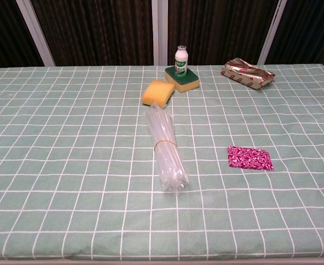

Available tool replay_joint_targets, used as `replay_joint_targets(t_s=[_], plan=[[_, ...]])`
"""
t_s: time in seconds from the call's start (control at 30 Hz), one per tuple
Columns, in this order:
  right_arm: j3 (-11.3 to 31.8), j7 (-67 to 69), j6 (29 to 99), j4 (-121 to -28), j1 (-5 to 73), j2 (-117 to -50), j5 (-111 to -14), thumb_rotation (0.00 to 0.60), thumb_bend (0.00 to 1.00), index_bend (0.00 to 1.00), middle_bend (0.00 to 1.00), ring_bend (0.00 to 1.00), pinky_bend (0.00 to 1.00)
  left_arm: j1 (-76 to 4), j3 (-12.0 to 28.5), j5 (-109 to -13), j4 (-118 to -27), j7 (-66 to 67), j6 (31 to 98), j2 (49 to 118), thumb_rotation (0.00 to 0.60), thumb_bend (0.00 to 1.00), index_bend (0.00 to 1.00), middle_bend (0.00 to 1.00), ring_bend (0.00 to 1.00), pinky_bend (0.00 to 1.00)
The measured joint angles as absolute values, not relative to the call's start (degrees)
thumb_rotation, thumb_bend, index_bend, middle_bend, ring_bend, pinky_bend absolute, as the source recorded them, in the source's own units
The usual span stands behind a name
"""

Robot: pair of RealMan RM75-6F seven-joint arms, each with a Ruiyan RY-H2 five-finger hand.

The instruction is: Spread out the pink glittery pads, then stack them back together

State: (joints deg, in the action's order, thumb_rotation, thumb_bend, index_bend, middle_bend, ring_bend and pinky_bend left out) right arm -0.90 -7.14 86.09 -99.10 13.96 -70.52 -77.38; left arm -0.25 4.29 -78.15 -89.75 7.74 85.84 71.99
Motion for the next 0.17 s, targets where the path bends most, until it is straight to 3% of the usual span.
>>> replay_joint_targets(t_s=[0.17], plan=[[-2.29,-5.56,88.93,-98.32,11.8,-69.95,-83.62,0.399,0.24,0.01,0.0,0.0,0.0,-0.59,4.54,-78.3,-90.07,8.35,86.02,71.98,0.6,0.13,0.27,0.18,0.15,0.17]])
